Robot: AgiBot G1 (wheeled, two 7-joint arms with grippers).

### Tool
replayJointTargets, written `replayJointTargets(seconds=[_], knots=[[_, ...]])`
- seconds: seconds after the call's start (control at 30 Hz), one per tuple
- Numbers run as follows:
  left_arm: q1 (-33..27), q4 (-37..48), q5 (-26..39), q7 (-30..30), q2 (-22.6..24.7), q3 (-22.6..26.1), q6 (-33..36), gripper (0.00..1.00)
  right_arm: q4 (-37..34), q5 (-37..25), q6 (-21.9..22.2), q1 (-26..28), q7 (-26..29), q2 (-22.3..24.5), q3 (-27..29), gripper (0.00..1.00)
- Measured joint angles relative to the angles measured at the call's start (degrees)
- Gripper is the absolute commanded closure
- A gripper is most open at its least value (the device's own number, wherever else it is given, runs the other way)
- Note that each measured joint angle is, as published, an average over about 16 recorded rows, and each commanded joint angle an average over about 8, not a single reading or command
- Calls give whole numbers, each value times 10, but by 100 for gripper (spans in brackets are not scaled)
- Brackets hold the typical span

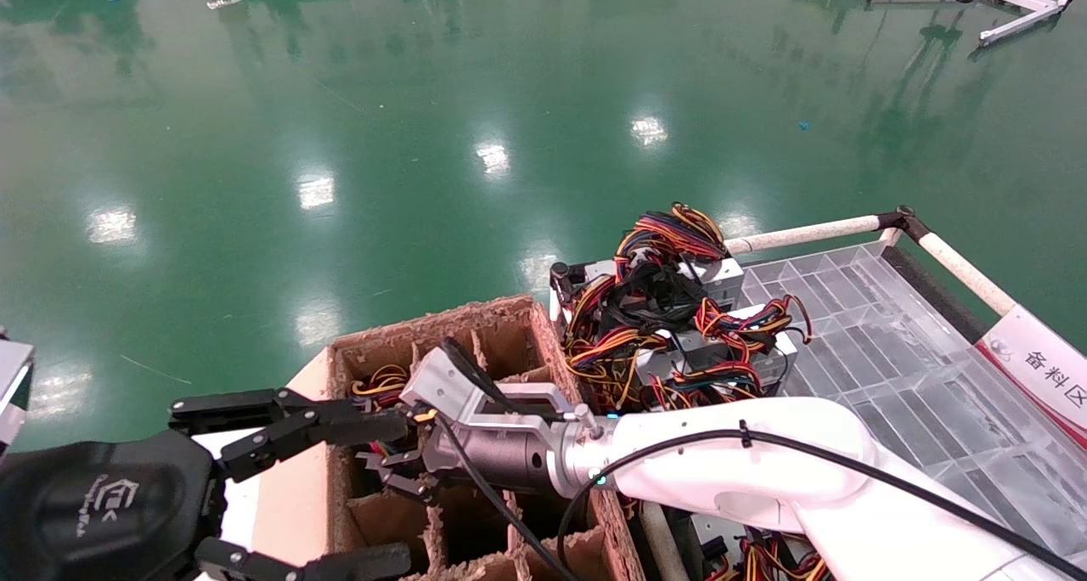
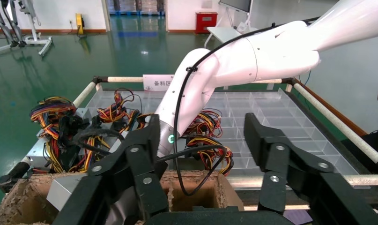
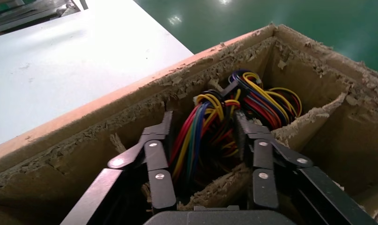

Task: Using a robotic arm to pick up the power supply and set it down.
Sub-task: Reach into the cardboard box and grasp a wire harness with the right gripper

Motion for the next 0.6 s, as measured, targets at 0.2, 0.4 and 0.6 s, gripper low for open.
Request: replayJointTargets(seconds=[0.2, 0.4, 0.6], knots=[[0, 0, 0, 0, 0, 0, 0, 0, -5, 12, 6, 0, 5, 2, -14, 100], [0, 0, 0, 0, 0, 0, 0, 0, -11, 27, 7, 0, 6, 4, -20, 100], [0, 0, 0, 0, 0, 0, 0, 0, -16, 55, -1, -3, 1, 7, -15, 100]])
